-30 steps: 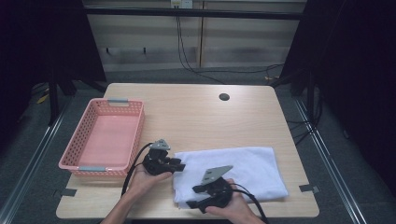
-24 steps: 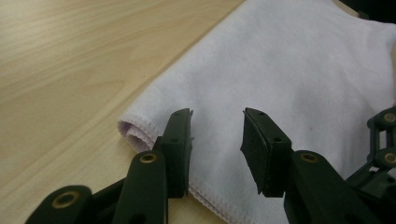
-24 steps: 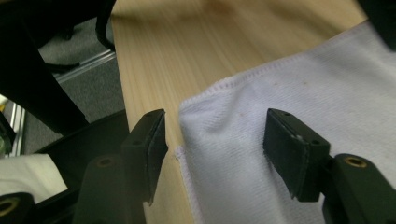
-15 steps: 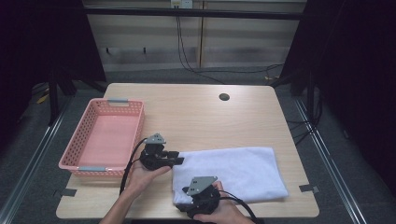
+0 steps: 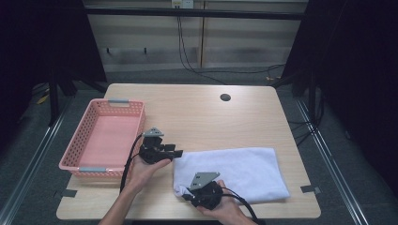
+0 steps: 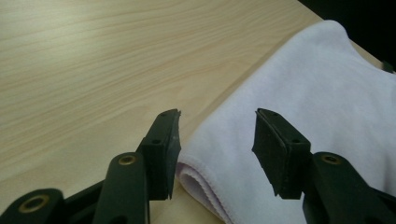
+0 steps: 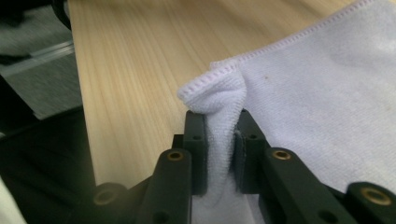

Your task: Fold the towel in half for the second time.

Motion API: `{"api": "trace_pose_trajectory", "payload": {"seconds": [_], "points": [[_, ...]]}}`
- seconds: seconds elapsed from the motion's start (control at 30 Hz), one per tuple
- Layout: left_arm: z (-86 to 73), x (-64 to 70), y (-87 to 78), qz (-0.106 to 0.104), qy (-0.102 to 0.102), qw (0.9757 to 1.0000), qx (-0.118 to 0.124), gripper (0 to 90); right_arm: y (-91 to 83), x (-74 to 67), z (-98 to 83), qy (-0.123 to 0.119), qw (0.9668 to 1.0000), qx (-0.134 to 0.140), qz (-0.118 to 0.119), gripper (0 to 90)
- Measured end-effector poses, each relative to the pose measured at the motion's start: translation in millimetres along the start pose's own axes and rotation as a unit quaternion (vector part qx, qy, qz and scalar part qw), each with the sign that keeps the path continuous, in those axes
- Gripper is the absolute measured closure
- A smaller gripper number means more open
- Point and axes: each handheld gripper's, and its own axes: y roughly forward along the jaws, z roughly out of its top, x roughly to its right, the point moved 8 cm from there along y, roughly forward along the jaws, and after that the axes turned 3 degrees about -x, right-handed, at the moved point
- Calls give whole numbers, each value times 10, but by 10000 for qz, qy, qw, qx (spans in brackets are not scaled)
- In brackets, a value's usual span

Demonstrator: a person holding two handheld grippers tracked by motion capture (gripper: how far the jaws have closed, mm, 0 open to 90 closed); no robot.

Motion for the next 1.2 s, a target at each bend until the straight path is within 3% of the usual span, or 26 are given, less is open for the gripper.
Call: {"api": "trace_pose_trajectory", "payload": {"seconds": [0.2,0.37,0.53,0.73,0.8,0.9,1.03,1.2], "points": [[-110,-112,108,183,-123,9993,-307,444,-61,38,-8,275,9990,79,345,806],[-127,-116,166,119,-140,9993,-320,433,-157,54,21,390,9980,224,441,807],[-178,-77,244,103,-62,9987,-505,447,-212,69,40,446,9973,319,488,808],[-209,-42,258,-63,7,9980,-634,581,-249,88,55,417,9973,353,482,807],[-217,-11,266,-146,120,9978,-639,687,-248,89,54,424,9972,362,494,808],[-205,15,251,-248,128,9979,-591,806,-239,77,51,423,9972,355,511,808],[-158,15,210,-299,48,9984,-468,825,-278,90,90,450,9968,431,509,808],[-12,38,87,-395,-72,9990,-183,830,-408,111,239,516,9948,724,493,809]]}}
